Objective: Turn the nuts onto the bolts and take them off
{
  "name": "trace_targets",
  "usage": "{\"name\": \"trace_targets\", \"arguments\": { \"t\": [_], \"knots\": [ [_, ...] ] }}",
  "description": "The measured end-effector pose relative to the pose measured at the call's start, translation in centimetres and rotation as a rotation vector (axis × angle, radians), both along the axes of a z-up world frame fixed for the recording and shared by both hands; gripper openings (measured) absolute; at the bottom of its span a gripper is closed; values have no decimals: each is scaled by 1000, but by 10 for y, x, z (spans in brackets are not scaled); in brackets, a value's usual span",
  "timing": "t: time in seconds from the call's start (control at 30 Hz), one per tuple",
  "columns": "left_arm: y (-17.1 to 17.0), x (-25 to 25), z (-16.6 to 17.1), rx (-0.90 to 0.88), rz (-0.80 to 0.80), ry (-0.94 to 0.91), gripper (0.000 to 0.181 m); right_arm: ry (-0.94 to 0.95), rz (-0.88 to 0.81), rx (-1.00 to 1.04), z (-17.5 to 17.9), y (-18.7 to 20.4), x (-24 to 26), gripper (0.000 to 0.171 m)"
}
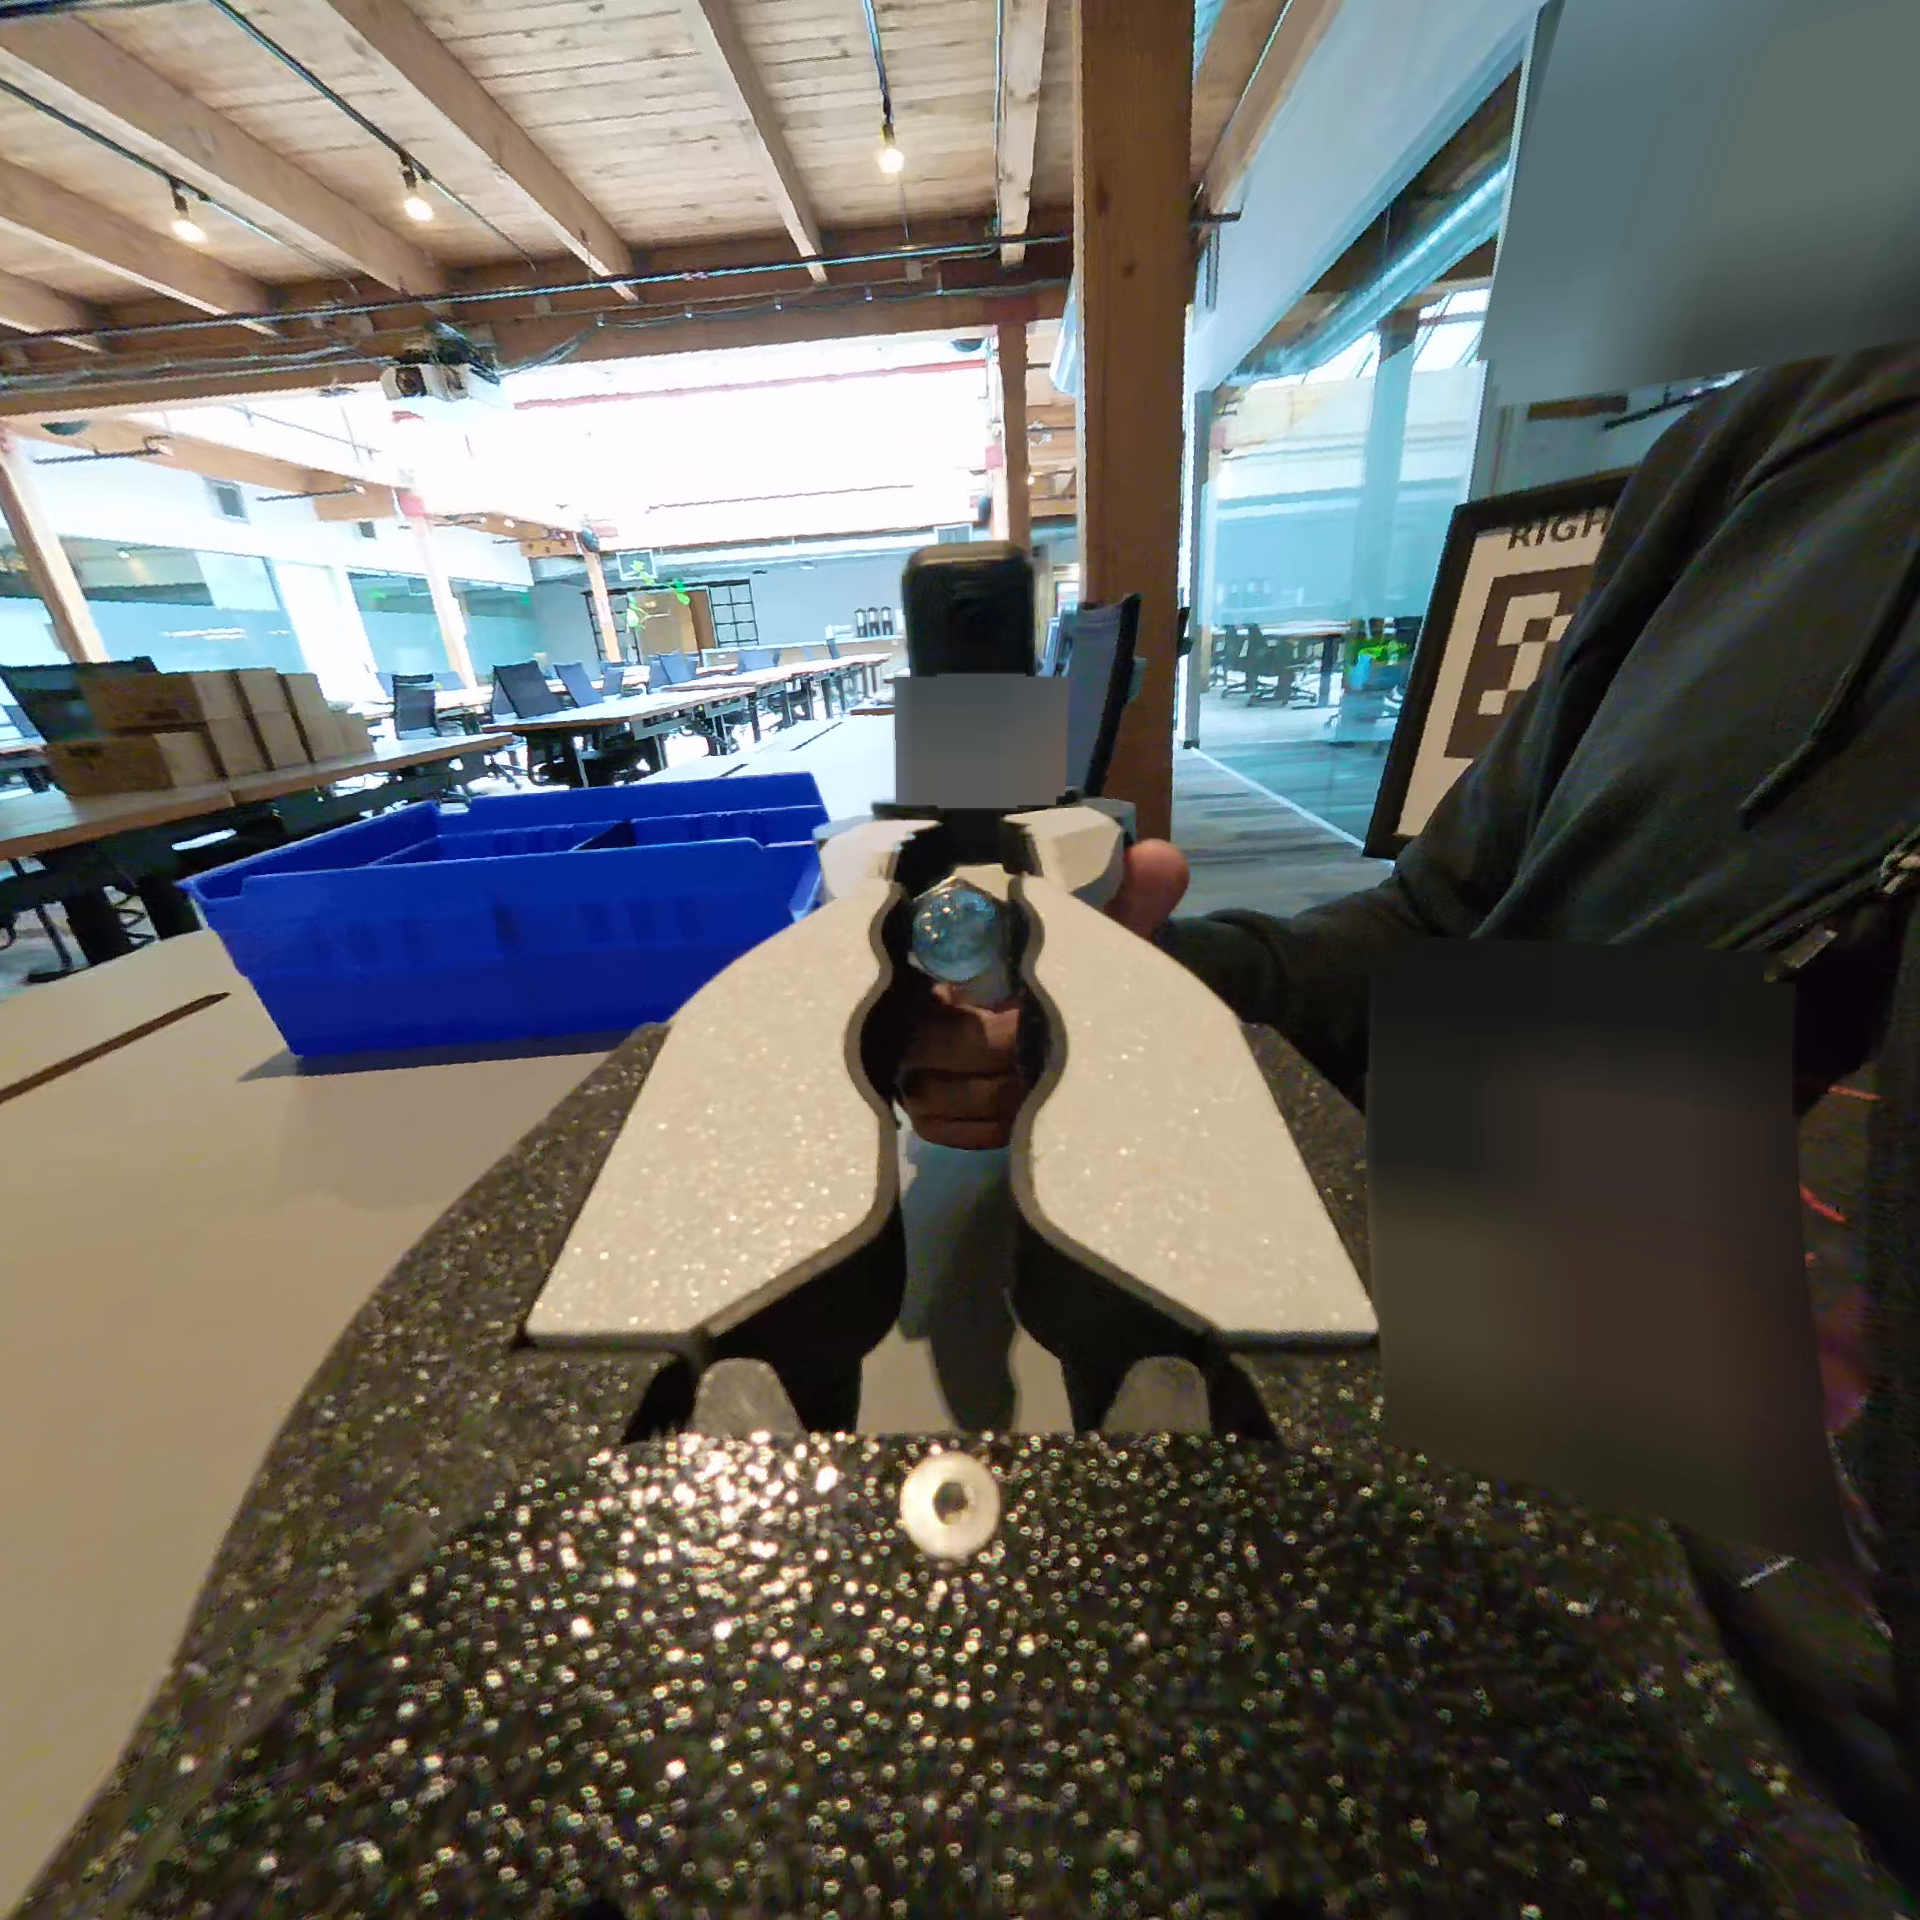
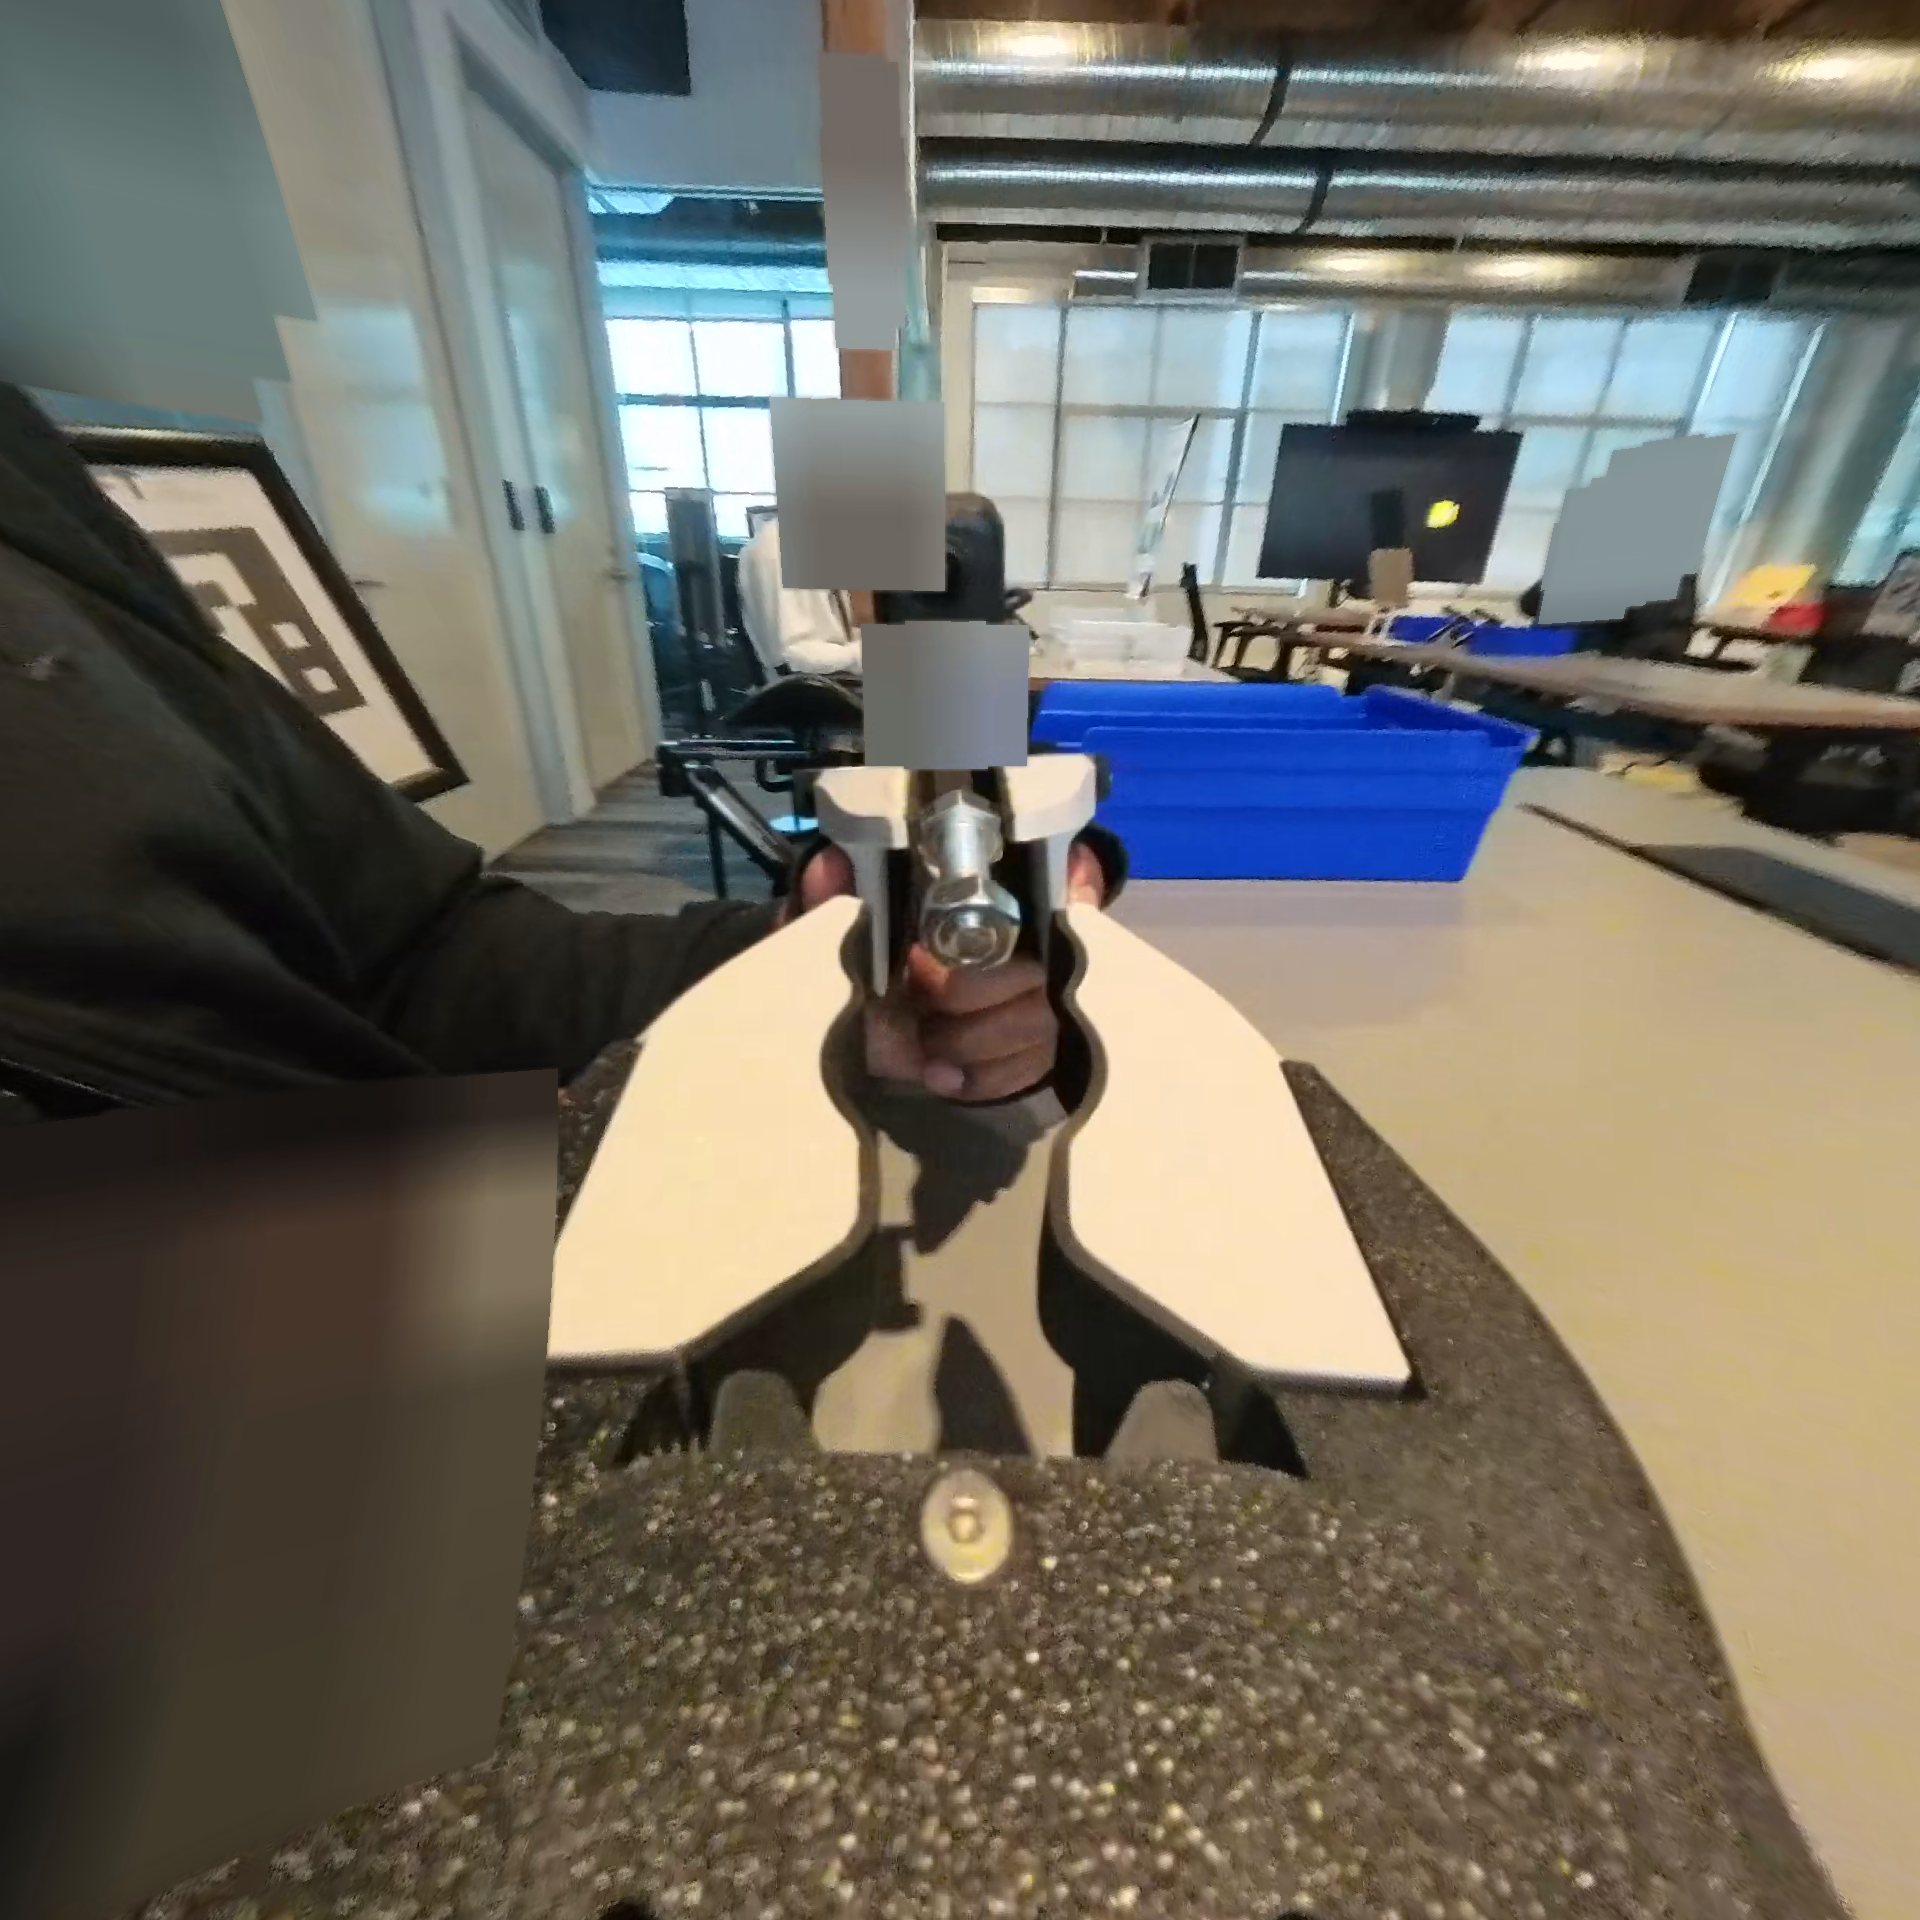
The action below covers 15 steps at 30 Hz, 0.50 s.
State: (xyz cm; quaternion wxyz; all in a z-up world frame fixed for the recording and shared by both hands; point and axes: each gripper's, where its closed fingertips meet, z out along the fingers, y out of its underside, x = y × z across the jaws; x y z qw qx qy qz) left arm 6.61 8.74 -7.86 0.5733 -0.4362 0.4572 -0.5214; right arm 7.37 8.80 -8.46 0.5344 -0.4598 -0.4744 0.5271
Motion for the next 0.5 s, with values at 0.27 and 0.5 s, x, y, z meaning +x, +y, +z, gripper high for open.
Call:
{"name": "trace_targets", "arguments": {
  "t": [0.27, 0.5],
  "knots": [
    [-4, 5, -4, 17, -13, 36, 17, -38, 53, -55, -8, -3, -6, 18],
    [4, 4, -9, -154, -82, 21, 17, -145, -308, 531, -11, 7, -6, 18]
  ]
}}
